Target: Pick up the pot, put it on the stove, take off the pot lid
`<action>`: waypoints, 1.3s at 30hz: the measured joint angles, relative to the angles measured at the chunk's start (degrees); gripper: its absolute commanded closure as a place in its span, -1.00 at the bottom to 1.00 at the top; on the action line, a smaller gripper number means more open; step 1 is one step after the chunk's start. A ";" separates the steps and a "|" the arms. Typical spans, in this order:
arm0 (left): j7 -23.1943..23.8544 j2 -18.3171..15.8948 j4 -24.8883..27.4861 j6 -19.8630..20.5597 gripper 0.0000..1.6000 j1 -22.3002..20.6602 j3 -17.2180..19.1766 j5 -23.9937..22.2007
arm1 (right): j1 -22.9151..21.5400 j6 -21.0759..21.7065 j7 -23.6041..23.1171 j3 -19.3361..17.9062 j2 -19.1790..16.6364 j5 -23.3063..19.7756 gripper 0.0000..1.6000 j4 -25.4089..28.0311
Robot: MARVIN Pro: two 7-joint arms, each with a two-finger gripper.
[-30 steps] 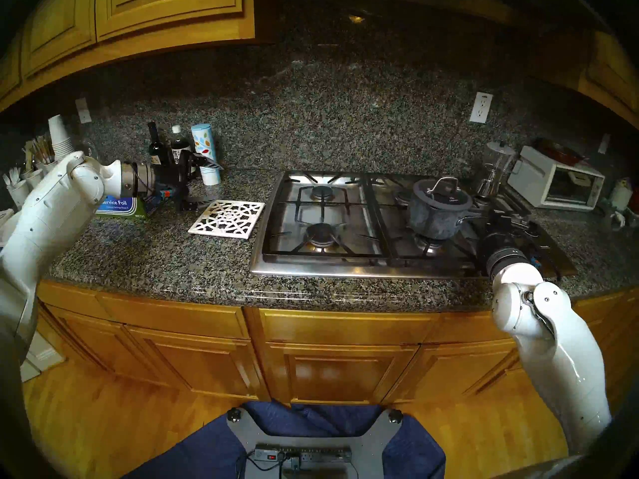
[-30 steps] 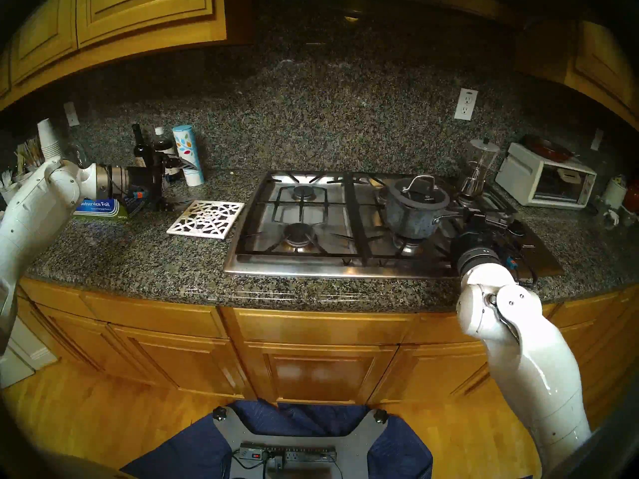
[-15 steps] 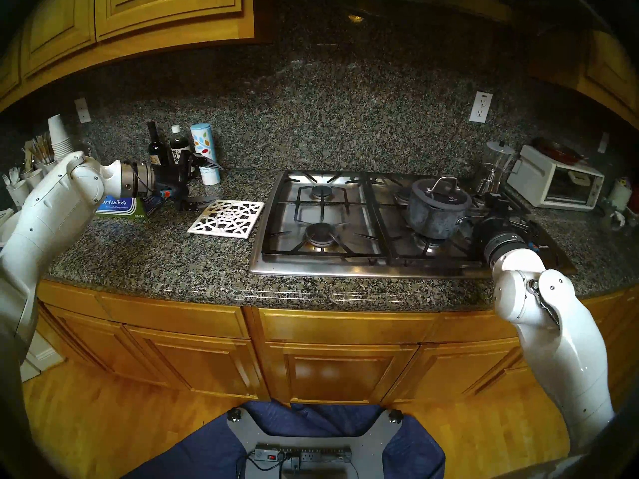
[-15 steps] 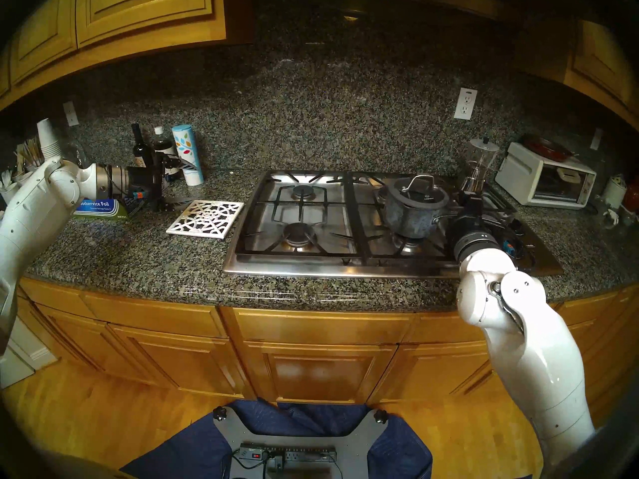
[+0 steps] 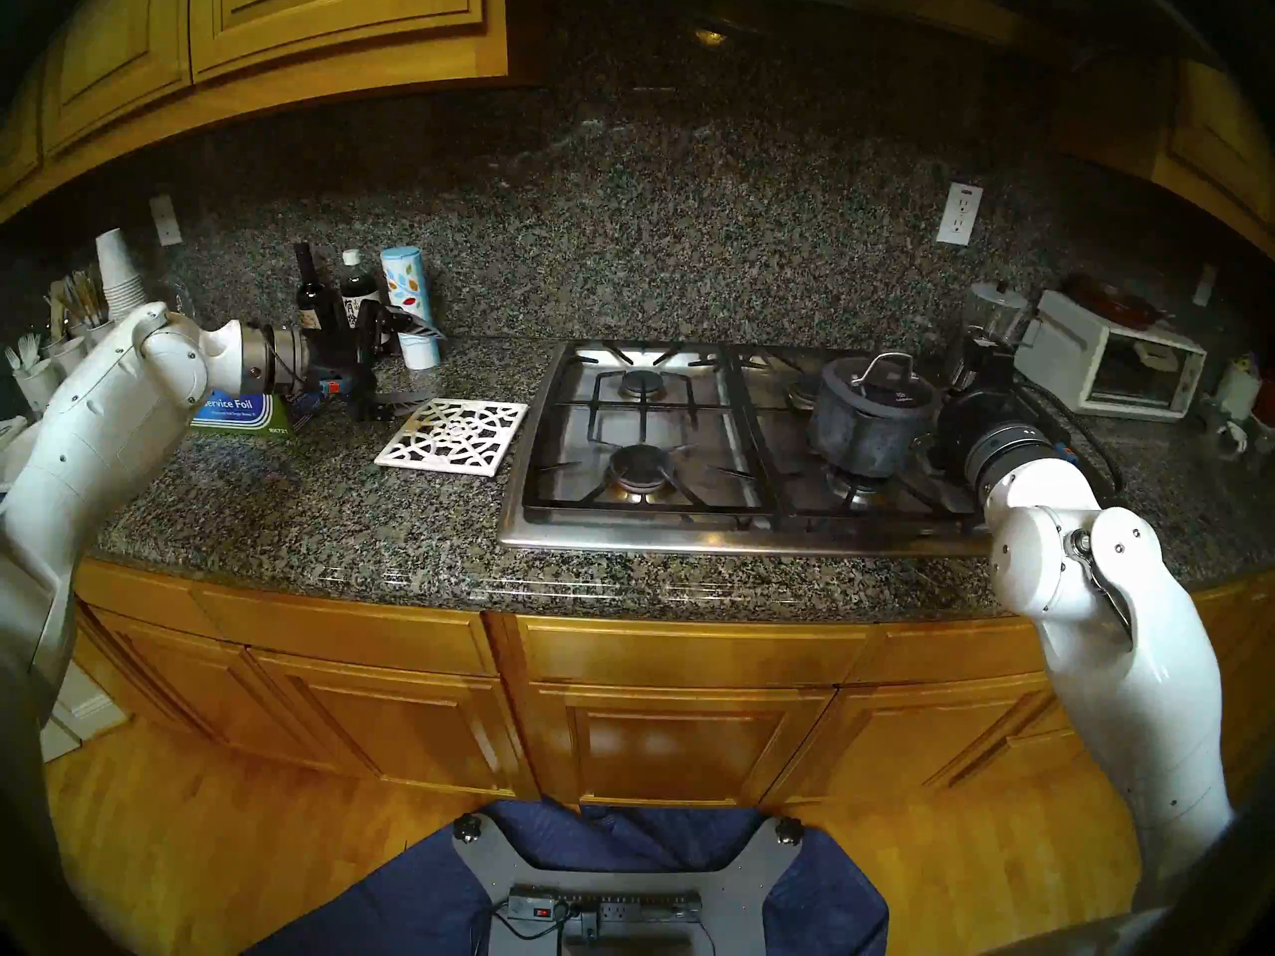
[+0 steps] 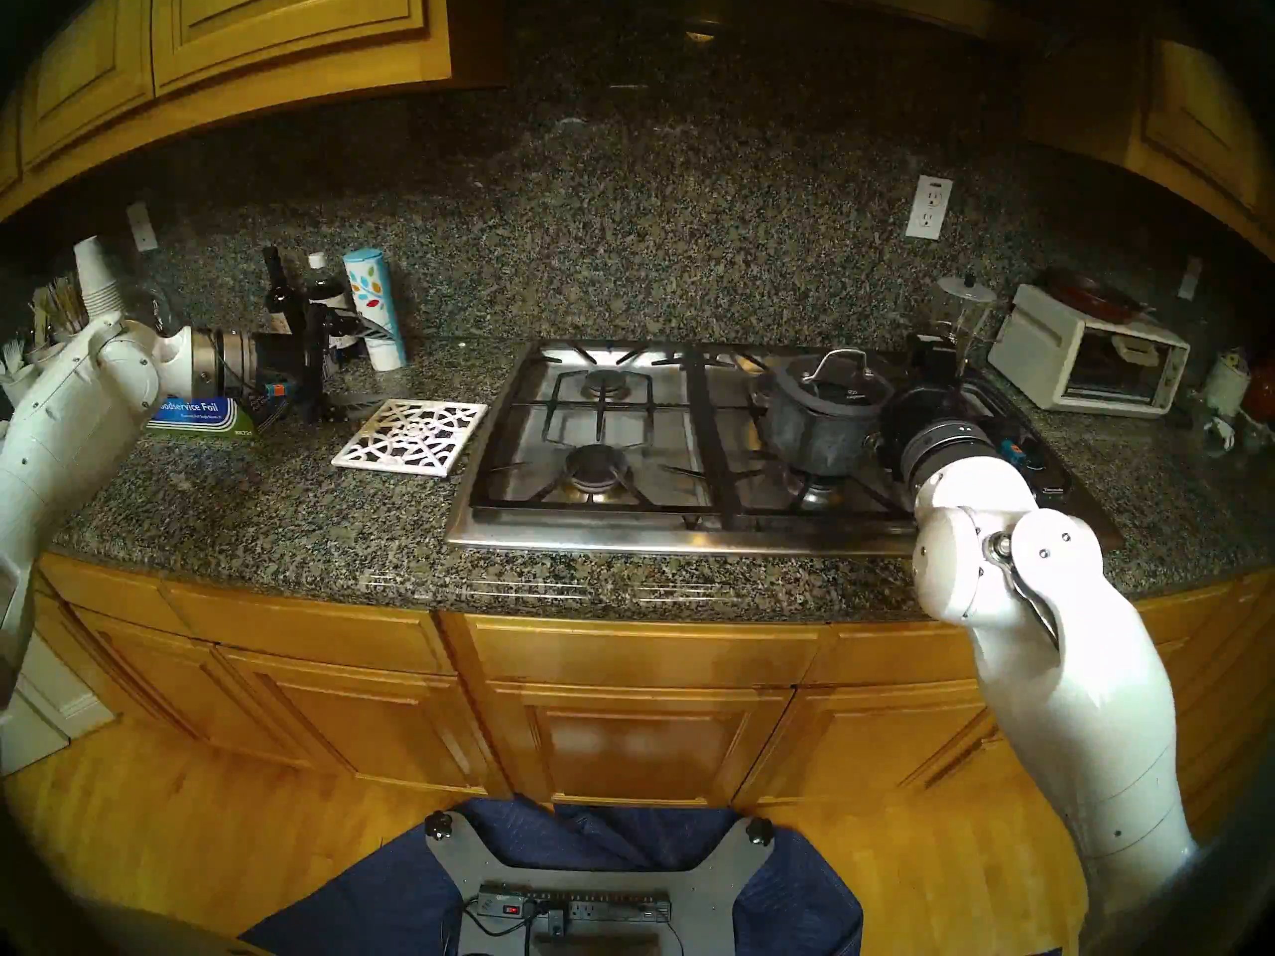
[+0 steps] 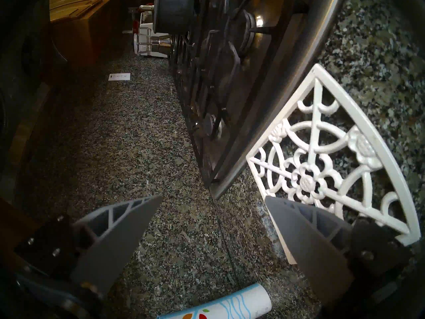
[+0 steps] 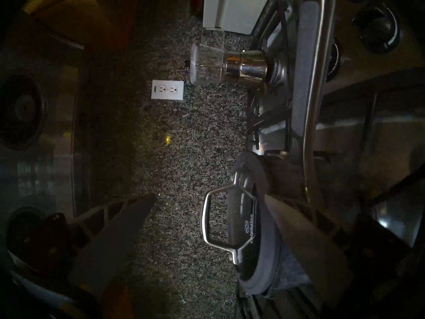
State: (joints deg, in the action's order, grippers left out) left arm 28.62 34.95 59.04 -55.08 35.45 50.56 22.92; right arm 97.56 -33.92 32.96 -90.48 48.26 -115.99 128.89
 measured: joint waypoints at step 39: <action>-0.01 0.01 -0.01 0.00 -1.00 0.00 0.00 0.00 | 7.19 -6.33 3.21 -0.05 -0.13 3.48 -1.00 4.44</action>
State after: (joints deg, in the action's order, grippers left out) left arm 28.62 34.96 59.03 -55.08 35.45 50.57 22.92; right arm 104.74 -40.25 36.18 -90.54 48.13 -112.51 133.34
